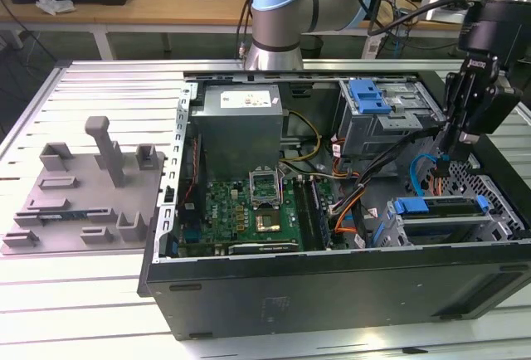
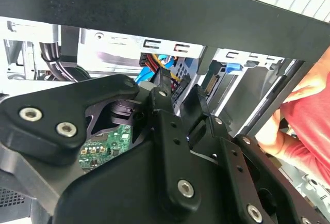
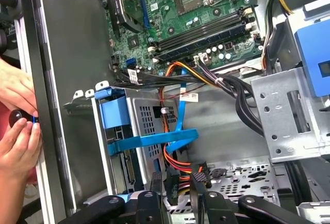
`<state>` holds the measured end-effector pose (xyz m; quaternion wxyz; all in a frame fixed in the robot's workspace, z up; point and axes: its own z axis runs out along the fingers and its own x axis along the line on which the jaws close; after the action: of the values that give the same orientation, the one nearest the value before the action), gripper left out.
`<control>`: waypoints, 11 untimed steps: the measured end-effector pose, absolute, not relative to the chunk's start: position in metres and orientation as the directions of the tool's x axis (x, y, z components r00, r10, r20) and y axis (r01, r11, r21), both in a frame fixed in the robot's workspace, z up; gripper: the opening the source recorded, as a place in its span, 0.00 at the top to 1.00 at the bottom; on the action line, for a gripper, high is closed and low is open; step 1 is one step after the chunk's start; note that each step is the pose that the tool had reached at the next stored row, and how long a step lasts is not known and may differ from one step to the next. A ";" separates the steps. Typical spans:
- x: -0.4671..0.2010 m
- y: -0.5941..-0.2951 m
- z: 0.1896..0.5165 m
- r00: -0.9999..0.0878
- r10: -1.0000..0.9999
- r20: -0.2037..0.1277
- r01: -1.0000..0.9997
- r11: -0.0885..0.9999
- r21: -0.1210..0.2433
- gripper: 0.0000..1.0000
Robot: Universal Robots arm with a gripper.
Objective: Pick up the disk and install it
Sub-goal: 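Insert the first disk wire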
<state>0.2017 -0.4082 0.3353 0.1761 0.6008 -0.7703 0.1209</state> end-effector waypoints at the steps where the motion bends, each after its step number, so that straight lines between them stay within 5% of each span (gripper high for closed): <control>1: 0.201 -0.408 0.335 -0.216 -0.883 0.417 -0.968 0.249 0.025 0.65; 9: 0.201 -0.408 0.335 -0.216 -0.883 0.417 -0.968 0.249 0.025 0.66; 11: 0.201 -0.408 0.335 -0.216 -0.883 0.417 -0.968 0.249 0.025 0.83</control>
<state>0.2011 -0.4078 0.3346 0.1761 0.6007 -0.7704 0.1209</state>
